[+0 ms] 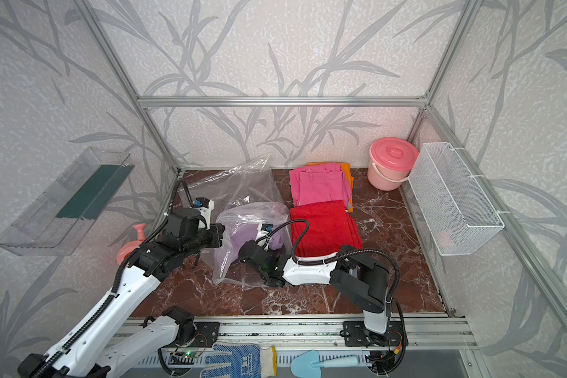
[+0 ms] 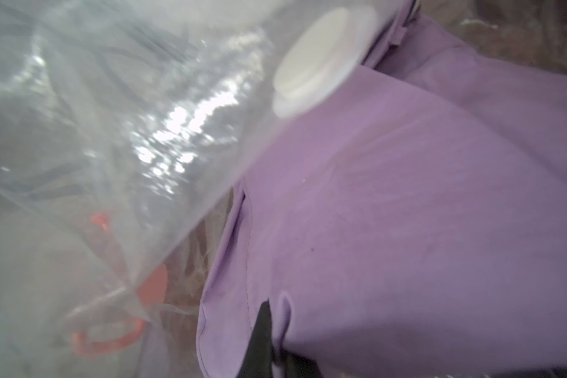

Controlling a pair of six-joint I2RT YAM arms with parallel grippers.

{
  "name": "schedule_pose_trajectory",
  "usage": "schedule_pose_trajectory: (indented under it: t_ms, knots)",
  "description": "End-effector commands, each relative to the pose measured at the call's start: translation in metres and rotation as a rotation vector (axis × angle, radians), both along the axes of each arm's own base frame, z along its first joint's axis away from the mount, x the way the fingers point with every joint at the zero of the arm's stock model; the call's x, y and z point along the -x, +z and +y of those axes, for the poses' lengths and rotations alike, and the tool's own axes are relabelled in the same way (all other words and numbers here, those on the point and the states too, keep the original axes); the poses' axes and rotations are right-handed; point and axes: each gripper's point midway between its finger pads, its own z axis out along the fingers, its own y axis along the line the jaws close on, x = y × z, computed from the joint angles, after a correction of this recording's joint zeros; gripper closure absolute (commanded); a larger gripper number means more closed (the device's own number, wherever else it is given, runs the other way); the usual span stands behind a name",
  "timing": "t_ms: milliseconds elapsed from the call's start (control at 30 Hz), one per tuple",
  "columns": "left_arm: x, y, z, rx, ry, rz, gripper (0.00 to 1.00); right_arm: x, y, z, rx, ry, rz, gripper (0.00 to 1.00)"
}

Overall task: Take the trousers out of the vacuum bag
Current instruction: Take out the trousers from the vacuum bag.

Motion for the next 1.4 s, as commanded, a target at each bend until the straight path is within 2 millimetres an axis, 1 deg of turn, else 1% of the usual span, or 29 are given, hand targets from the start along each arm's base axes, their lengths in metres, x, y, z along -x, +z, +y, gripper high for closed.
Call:
schedule_pose_trajectory:
  t_ms: [0, 67, 133, 167, 233, 267, 333, 433, 533, 667, 767, 900, 1000, 1100, 1200, 1300, 1367]
  knots:
    - [-0.003, 0.002, 0.003, -0.003, 0.016, -0.007, 1.00, 0.008, -0.002, -0.009, -0.036, -0.025, 0.034, 0.95]
    - [-0.004, 0.002, 0.002, -0.002, 0.014, -0.006, 1.00, 0.013, -0.014, -0.014, -0.038, -0.031, 0.064, 0.93]
    - [-0.003, 0.001, 0.002, -0.001, 0.013, -0.004, 1.00, 0.016, -0.021, -0.018, -0.046, -0.034, 0.082, 0.86]
    - [-0.003, 0.001, 0.002, 0.000, 0.013, -0.006, 1.00, 0.016, -0.021, -0.019, -0.057, -0.038, 0.082, 0.80]
    - [-0.003, 0.001, 0.003, 0.001, 0.015, -0.003, 1.00, 0.017, -0.024, -0.024, -0.083, -0.055, 0.091, 0.57]
    - [-0.003, 0.001, 0.002, 0.000, 0.014, -0.004, 1.00, 0.017, -0.025, -0.026, -0.090, -0.063, 0.088, 0.48]
    - [-0.003, 0.001, 0.002, 0.002, 0.014, -0.003, 1.00, 0.017, -0.030, -0.032, -0.084, -0.091, 0.106, 0.37]
    - [-0.002, 0.002, 0.003, 0.003, 0.014, -0.007, 1.00, 0.016, -0.034, -0.034, -0.060, -0.110, 0.119, 0.27]
    - [-0.002, 0.002, 0.003, 0.005, 0.015, -0.008, 1.00, 0.013, -0.038, -0.036, -0.050, -0.135, 0.124, 0.19]
    - [-0.002, 0.003, 0.003, 0.007, 0.014, -0.008, 1.00, 0.005, -0.047, -0.037, -0.051, -0.168, 0.157, 0.18]
    - [-0.002, 0.003, 0.003, 0.007, 0.016, -0.010, 1.00, 0.001, -0.054, -0.031, -0.073, -0.173, 0.177, 0.19]
    - [-0.001, 0.003, 0.003, 0.009, 0.012, -0.008, 1.00, -0.007, -0.053, -0.025, -0.068, -0.187, 0.156, 0.21]
    - [-0.001, 0.003, 0.003, 0.009, 0.012, -0.010, 1.00, -0.013, -0.051, -0.018, -0.104, -0.207, 0.163, 0.23]
    - [-0.001, 0.003, 0.004, 0.006, 0.017, -0.013, 1.00, -0.020, -0.050, -0.011, -0.083, -0.223, 0.157, 0.24]
    - [-0.001, 0.004, 0.004, 0.007, 0.017, -0.013, 1.00, -0.026, -0.054, -0.004, -0.071, -0.228, 0.154, 0.28]
    - [-0.001, 0.003, 0.004, 0.004, 0.017, -0.011, 1.00, -0.031, -0.063, -0.003, -0.064, -0.244, 0.176, 0.32]
    - [-0.001, 0.003, 0.004, 0.004, 0.018, -0.013, 1.00, -0.035, -0.069, -0.005, -0.061, -0.257, 0.187, 0.40]
